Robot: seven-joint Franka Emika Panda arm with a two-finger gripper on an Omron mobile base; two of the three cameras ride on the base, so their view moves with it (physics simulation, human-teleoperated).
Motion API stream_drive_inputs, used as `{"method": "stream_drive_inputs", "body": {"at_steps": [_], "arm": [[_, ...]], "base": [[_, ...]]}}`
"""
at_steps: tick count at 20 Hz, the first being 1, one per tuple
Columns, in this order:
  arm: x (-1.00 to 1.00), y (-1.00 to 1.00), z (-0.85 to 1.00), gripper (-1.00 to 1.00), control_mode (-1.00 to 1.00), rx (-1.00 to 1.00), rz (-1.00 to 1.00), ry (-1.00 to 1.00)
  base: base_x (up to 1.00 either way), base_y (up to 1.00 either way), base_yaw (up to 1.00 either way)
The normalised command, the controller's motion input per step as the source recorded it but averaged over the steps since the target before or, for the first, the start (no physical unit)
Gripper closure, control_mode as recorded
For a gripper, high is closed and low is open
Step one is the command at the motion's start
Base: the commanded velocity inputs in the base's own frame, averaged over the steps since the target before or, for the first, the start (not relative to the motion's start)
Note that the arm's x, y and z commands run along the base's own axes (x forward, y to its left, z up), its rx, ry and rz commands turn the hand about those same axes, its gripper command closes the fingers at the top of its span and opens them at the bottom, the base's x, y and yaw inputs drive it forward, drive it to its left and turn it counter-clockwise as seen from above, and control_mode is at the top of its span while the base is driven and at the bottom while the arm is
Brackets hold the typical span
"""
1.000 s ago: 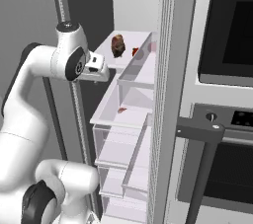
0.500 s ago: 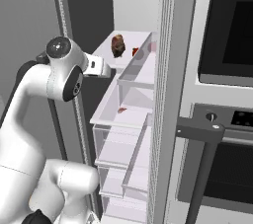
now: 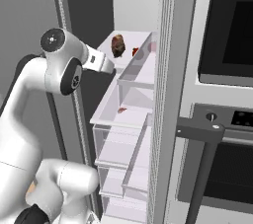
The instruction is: Place one tomato and one steak in each tupperware on the nearby counter, to pack two identical lunches.
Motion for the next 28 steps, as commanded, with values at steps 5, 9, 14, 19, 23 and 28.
{"method": "stream_drive_inputs", "body": {"at_steps": [5, 9, 14, 19, 23, 28], "arm": [[0.12, -0.17, 0.06, -1.0, -1.0, 0.12, -0.03, -0.04], [0.34, 0.0, 0.0, -1.0, -1.0, 0.06, 0.0, -0.02], [0.41, -0.01, 0.0, -1.0, -1.0, 0.03, 0.0, -0.03], [0.41, -0.09, 0.0, -1.0, -1.0, 0.04, 0.0, 0.0], [0.47, -0.2, 0.0, -1.0, -1.0, 0.04, 0.0, 0.0], [0.42, -0.05, -0.01, -1.0, -1.0, 0.01, 0.0, 0.0]], "base": [[0.0, 0.0, 0.0], [0.0, 0.0, 0.0], [0.0, 0.0, 0.0], [0.0, 0.0, 0.0], [0.0, 0.0, 0.0], [0.0, 0.0, 0.0]]}}
